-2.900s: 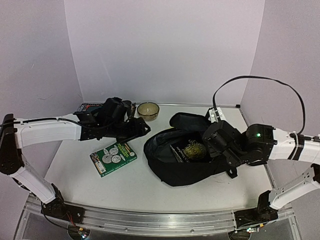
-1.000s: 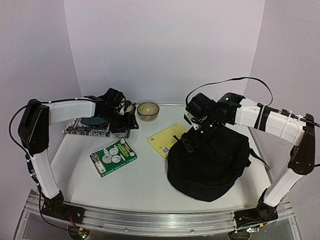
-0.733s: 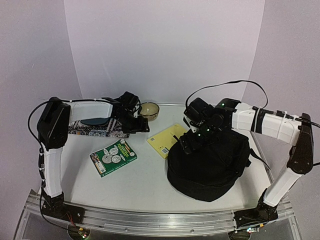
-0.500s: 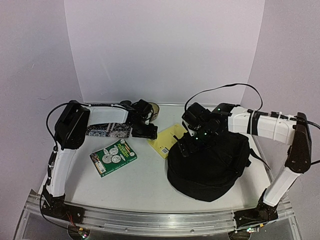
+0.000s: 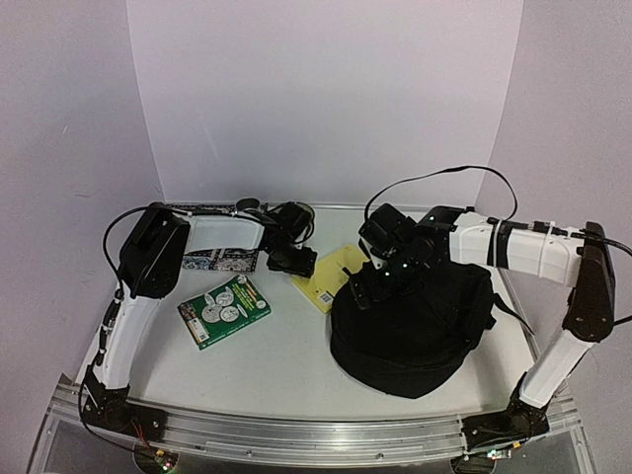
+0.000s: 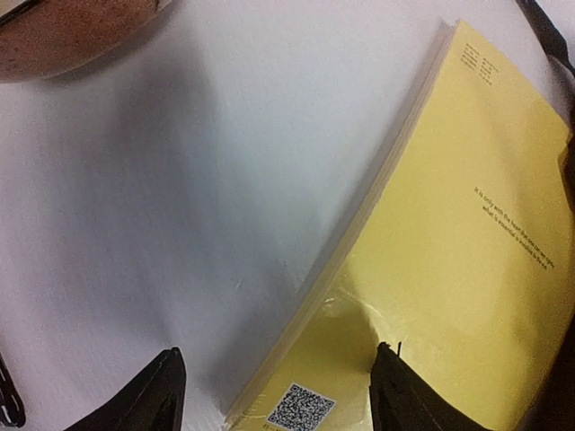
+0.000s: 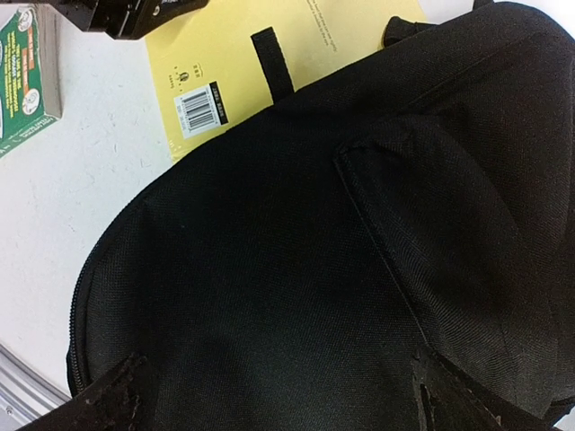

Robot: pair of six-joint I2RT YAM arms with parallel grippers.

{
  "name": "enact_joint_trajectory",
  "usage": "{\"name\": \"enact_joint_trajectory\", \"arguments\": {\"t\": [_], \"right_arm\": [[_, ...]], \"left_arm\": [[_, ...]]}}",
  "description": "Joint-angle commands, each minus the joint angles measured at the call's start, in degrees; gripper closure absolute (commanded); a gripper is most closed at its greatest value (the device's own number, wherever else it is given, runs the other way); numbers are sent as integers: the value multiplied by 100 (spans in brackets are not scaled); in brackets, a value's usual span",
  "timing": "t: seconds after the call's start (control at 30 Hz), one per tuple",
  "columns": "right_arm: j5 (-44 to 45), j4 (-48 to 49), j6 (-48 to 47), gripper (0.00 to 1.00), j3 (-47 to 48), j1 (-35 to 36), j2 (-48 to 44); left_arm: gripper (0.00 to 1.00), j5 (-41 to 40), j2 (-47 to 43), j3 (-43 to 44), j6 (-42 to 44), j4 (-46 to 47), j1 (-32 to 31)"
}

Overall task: Pack the student bag
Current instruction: Move the book to the corner of the board.

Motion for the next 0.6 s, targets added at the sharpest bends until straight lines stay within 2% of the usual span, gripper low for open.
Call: {"name": "enact_joint_trajectory", "arguments": {"t": [0.0, 0.13, 0.33, 0.43, 0.57], "right_arm": [[-29, -167, 70, 2, -77, -1, 14], [-80, -126, 73, 2, -71, -7, 43], [-184, -98, 56, 2, 54, 1, 183], [-193, -78, 77, 2, 156, -1, 236], [-49, -34, 19, 2, 368, -11, 332]], "left_arm": [[32, -226, -23, -1061, -193, -784, -202], [36, -276, -379, -1912, -522, -804, -231], [40, -283, -997, -2695, -819, -805, -296], [40, -212, -1331, -2894, -974, -806, -317], [37, -171, -1713, -2734, -1086, -802, -320]]}}
